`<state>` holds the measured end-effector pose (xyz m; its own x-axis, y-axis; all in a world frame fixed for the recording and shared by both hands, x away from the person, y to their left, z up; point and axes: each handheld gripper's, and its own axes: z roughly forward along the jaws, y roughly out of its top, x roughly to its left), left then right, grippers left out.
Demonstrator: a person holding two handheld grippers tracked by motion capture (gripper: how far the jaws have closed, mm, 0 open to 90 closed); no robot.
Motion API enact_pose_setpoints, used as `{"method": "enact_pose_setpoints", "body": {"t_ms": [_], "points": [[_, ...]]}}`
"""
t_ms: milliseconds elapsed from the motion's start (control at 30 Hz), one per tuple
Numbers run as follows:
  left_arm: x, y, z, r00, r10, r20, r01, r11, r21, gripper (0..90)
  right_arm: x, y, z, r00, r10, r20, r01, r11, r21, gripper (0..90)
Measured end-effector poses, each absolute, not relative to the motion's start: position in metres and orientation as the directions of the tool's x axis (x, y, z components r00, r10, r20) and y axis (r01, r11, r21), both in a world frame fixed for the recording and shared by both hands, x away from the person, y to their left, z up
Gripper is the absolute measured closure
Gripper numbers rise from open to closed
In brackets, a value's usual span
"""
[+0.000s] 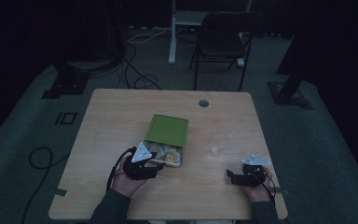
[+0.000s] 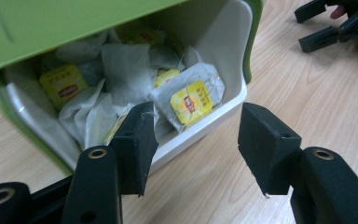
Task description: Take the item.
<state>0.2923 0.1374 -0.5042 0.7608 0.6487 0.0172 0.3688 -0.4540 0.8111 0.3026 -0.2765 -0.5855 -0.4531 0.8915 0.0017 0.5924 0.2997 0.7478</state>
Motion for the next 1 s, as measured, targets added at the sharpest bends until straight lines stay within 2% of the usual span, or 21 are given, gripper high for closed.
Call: {"method": "enact_pose_setpoints", "body": {"t_ms": [533,1000], "points": [[0.306,0.114,-0.515,0.791,0.612,-0.003,0.365,-0.469,0.804,38.3,0.303,-0.277,-0.586,-0.453,0.891,0.001,0.592,0.3,0.748,13.4],[0.31,0.105,-0.528,0.807,0.588,-0.053,0.411,-0.496,0.765,40.3,0.303,-0.277,-0.586,-0.454,0.891,0.002,0.592,0.3,0.748,13.4]]}}
